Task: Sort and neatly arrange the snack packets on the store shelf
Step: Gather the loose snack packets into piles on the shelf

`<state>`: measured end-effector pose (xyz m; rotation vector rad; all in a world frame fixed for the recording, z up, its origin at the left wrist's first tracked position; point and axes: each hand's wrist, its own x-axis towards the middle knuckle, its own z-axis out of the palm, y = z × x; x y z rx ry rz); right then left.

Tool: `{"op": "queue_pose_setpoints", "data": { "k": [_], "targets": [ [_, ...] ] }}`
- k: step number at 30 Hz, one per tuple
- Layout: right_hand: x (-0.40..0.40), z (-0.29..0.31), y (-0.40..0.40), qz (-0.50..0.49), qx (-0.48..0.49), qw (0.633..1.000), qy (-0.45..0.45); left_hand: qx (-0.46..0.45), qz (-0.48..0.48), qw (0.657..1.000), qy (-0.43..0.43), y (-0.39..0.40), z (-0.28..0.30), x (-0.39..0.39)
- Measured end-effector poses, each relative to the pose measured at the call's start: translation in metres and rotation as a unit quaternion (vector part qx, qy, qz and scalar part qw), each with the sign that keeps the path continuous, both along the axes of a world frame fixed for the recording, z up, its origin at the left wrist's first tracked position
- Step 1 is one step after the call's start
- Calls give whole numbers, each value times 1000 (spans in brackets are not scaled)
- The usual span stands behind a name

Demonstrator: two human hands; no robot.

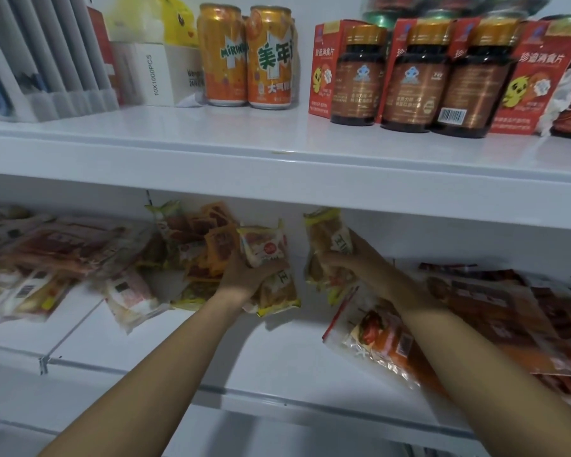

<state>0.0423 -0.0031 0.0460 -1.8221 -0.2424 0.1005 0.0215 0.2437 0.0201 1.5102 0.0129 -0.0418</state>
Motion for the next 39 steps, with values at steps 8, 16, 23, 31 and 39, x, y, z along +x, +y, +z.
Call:
{"op": "queue_pose_setpoints", "data": {
  "k": [8, 16, 23, 31, 39],
  "targets": [
    [-27, -43, 43, 74, 317, 928, 184, -37, -81, 996, 27, 12, -3, -24],
    [-39, -27, 135, 56, 423, 876, 225, -79, -36, 994, 72, 98, 0, -44],
    [-45, -36, 266, 100, 388, 882, 248, -100, 0, 993, 59, 224, 5, -69],
    [-43, -21, 421, 86, 416, 874, 234, -108, 57, 992, 22, 437, 17, -86],
    [-21, -20, 554, 113, 458, 848, 241, -159, 107, 981, 26, 581, 10, -66]
  ]
}}
